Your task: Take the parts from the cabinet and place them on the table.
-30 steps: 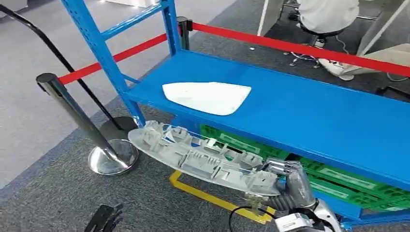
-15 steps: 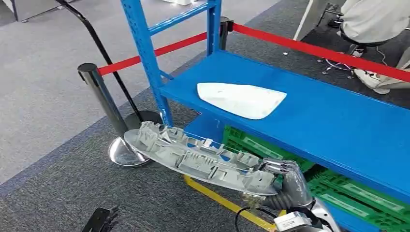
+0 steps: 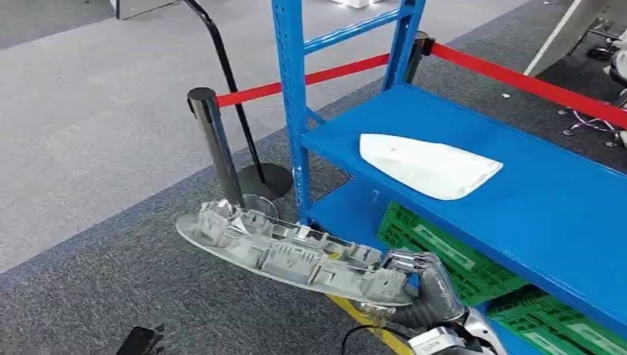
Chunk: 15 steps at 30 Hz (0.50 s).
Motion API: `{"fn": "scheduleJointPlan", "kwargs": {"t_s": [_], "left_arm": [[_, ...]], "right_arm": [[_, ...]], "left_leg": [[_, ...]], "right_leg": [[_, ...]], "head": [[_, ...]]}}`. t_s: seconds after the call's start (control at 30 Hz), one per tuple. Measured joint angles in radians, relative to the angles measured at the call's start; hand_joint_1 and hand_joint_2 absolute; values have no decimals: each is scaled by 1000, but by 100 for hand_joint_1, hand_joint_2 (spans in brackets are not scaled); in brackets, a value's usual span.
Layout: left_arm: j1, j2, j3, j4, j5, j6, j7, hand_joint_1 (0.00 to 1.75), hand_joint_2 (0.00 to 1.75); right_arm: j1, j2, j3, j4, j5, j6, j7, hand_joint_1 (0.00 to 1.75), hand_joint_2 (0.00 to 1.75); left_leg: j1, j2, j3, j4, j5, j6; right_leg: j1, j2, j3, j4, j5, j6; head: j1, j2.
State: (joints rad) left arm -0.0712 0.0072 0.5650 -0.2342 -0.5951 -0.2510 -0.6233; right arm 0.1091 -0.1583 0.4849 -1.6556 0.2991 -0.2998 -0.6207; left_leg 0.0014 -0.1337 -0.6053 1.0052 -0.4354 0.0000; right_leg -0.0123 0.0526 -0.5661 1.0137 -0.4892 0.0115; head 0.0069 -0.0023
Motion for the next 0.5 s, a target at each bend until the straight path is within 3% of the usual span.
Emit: {"fn": "scheduleJointPlan", "kwargs": {"t_s": [0.03, 0.07, 0.1, 0.13, 0.2, 0.23, 0.27, 0.33, 0.37, 0.4, 0.5], "left_arm": [[2, 3, 0, 0, 1, 0, 0, 0, 0], [3, 0, -1, 0, 2, -1, -2, 0, 0], [0, 2, -1, 0, 7, -1, -2, 0, 0], [-3, 2, 0, 0, 8, 0, -1, 0, 0], [-2, 1, 0, 0, 15, 6, 2, 0, 0], [0, 0, 0, 0, 18, 6, 2, 0, 0], [0, -1, 0, 0, 18, 6, 3, 0, 0], [-2, -2, 0, 0, 18, 6, 5, 0, 0], [-4, -2, 0, 0, 18, 9, 5, 0, 0], [-10, -3, 0, 0, 18, 13, 8, 0, 0], [-8, -4, 0, 0, 18, 15, 14, 0, 0]], "right_arm": [[-1, 4, 1, 1, 0, 0, 0, 164, 175], [-3, 5, 1, 3, 1, 0, 0, 164, 175], [-4, 8, 2, 4, 2, 0, -2, 164, 175], [-5, 8, 2, 4, 3, 0, -5, 164, 175], [-12, 8, 2, 10, -3, 5, -8, 164, 175], [-16, 8, 2, 13, -8, 13, -8, 164, 175], [-19, 8, 2, 14, -8, 17, -8, 164, 175], [-33, 8, 2, 18, -6, 20, -8, 164, 175], [-40, 8, 2, 20, -6, 22, -8, 164, 175], [-45, 8, 2, 23, -6, 24, -8, 164, 175], [-60, 9, 1, 31, -5, 28, -8, 164, 175]], "left_leg": [[1, 3, 1, 6, -7, -3], [-6, 58, -8, 29, -25, -10], [-4, 93, -36, 86, -59, -17], [-1, 111, -75, 164, -97, -23], [7, 123, -145, 299, -141, -33], [10, 125, -147, 300, -128, -36], [13, 129, -130, 263, -97, -37], [12, 150, -43, 102, -11, -33], [8, 192, -3, 30, 12, -26], [-4, 211, 8, -2, -3, -19], [-7, 180, -2, 5, -6, 1]], "right_leg": [[-11, -16, 8, -11, 5, -8], [-8, -25, 15, -16, 4, -14], [-7, -38, 17, -16, 3, -19], [-6, -50, 17, -16, 1, -21], [-6, -76, 18, -16, -2, -22], [-6, -86, 19, -16, -3, -20], [-6, -97, 21, -16, -5, -18], [-6, -117, 29, -16, -10, -12], [-4, -125, 34, -16, -14, -7], [5, -132, 32, -10, -21, 3], [5, -163, 40, -18, -24, 15]], "head": [[3, 0], [-6, 0], [-11, 0], [-11, 0], [-11, 0], [-12, 0], [-12, 0], [-12, 0], [-13, 0], [-15, 0], [-9, 0]]}}
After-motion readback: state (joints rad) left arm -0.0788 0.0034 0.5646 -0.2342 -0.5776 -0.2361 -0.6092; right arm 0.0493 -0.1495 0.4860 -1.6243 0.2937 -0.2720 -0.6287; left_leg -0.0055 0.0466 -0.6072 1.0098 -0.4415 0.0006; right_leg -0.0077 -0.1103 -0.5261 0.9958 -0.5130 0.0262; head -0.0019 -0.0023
